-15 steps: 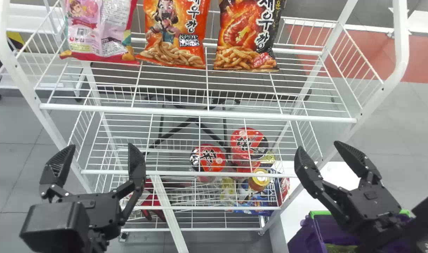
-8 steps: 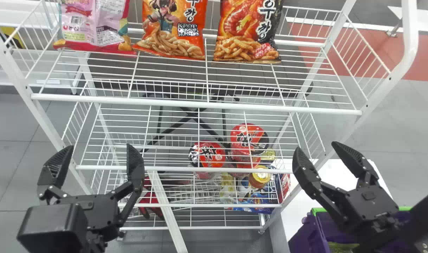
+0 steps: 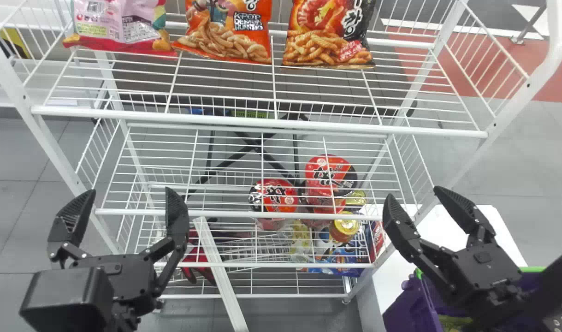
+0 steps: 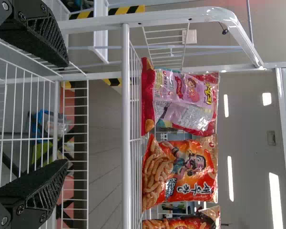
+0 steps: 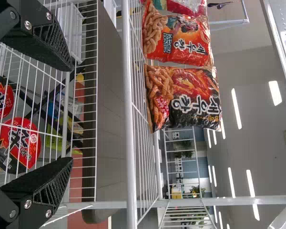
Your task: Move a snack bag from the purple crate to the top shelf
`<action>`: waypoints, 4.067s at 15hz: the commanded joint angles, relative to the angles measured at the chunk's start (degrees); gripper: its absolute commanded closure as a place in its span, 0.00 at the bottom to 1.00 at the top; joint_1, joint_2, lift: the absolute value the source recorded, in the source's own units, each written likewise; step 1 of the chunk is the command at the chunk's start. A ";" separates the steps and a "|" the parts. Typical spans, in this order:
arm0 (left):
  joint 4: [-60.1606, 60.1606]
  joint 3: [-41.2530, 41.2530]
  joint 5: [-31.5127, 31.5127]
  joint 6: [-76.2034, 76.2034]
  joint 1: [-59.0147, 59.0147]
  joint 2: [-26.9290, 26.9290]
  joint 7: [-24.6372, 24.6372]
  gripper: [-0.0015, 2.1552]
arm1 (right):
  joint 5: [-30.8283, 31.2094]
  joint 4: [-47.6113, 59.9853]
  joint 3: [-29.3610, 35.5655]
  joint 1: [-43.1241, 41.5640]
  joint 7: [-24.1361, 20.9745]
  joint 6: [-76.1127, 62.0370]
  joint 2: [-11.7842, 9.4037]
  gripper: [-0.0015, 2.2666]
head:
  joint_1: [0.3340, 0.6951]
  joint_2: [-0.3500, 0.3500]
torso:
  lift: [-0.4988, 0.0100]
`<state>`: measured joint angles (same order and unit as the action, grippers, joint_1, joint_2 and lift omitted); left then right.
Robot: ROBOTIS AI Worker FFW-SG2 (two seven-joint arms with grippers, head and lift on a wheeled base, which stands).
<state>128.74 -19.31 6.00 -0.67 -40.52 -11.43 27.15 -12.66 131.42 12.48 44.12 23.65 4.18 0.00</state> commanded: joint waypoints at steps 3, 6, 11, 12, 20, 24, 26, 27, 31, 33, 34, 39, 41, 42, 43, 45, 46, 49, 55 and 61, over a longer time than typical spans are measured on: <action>-0.07 0.15 -0.12 0.00 0.00 0.00 0.00 0.05 | 0.00 -0.28 0.00 -0.17 0.08 0.00 0.05 0.07 | 1.00 0.32 | 0.51; -0.07 0.07 -0.20 0.00 0.00 0.00 -0.08 0.05 | 0.00 -0.37 0.00 -0.17 0.08 0.00 0.05 0.07 | 1.00 0.32 | 0.49; 0.29 0.07 -0.20 0.00 -0.18 0.00 -0.08 0.05 | 0.00 -0.37 0.00 -0.09 0.16 -0.18 0.05 0.07 | 1.00 0.32 | 0.45; 0.29 0.07 -0.20 0.00 -0.18 0.00 -0.08 0.05 | 0.00 -0.28 -0.09 0.00 0.16 -0.53 0.05 0.08 | 1.00 0.32 | 0.44; 0.73 -0.20 0.41 0.00 -0.62 -0.09 0.00 0.05 | -0.17 0.07 0.00 0.62 0.16 -1.58 0.05 0.08 | 1.00 0.31 | 0.38; 0.64 -0.29 0.41 0.00 -0.62 -0.09 0.00 0.05 | -0.26 -0.19 0.00 0.62 0.16 -1.58 0.05 0.08 | 1.00 0.31 | 0.35; 0.55 -0.29 0.32 0.00 -0.70 -0.09 0.00 0.05 | -0.26 -0.28 0.00 0.62 0.25 -1.58 0.05 0.08 | 1.00 0.31 | 0.33; 0.55 -0.29 0.41 0.00 -0.70 -0.09 0.09 0.05 | -0.26 -0.37 0.00 0.62 0.25 -1.76 0.05 0.07 | 1.00 0.31 | 0.32; 0.55 -0.29 0.41 0.00 -0.79 0.00 0.27 0.05 | -0.79 -0.81 0.17 0.62 0.96 -1.76 0.05 0.07 | 1.00 0.31 | 0.29; 0.37 -0.29 0.41 0.00 -0.79 0.00 0.27 0.05 | -0.79 -0.90 0.17 0.62 0.96 -1.76 0.05 0.08 | 1.00 0.31 | 0.28; 0.46 -0.29 0.41 0.00 -0.70 0.00 0.27 0.05 | -0.79 -0.90 0.17 0.62 0.96 -1.76 0.05 0.08 | 1.00 0.31 | 0.27; 0.37 -0.29 0.41 0.00 -0.79 0.00 0.27 0.05 | -0.87 -0.99 0.26 0.62 0.96 -1.58 0.05 0.07 | 1.00 0.31 | 0.23; 0.37 -0.37 0.41 0.00 -0.70 0.00 0.27 0.05 | -0.87 -0.99 0.35 0.62 0.96 -1.41 0.05 0.07 | 1.00 0.31 | 0.21; 0.37 -0.37 0.41 0.00 -0.70 0.00 0.27 0.05 | -0.87 -1.07 0.35 0.62 0.96 -1.23 0.05 0.07 | 1.00 0.31 | 0.21; 0.37 -0.37 0.41 0.00 -0.70 0.00 0.27 0.05 | -0.87 -1.07 0.35 0.62 0.96 -1.05 0.05 0.07 | 1.00 0.31 | 0.20; 0.37 -0.37 0.50 0.00 -0.70 0.00 0.27 0.05 | -0.87 -1.25 0.44 0.62 0.87 -1.05 0.05 0.07 | 1.00 0.31 | 0.18; 0.37 -0.37 0.50 0.00 -0.70 0.00 0.18 0.05 | -0.87 -1.16 0.53 0.62 0.87 -1.05 0.05 0.07 | 1.00 0.30 | 0.18; 0.37 -0.46 0.59 -0.17 -0.70 0.00 0.18 0.05 | -0.87 -1.25 0.53 0.53 0.78 -0.88 0.05 0.07 | 1.00 0.30 | 0.15; 0.64 -0.55 0.85 -0.52 -0.70 -0.09 0.27 0.05 | -0.87 -1.16 0.44 0.27 0.69 -0.70 0.05 0.07 | 1.00 0.30 | 0.10; 0.46 -0.55 0.85 -0.70 -0.70 -0.09 0.27 0.05 | -2.98 -1.25 1.23 0.27 1.57 -0.35 0.05 0.07 | 1.00 0.29 | 0.11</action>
<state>129.26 -19.86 6.86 -1.37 -41.22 -11.45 27.41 -15.62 130.15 13.67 44.38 25.23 3.77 0.00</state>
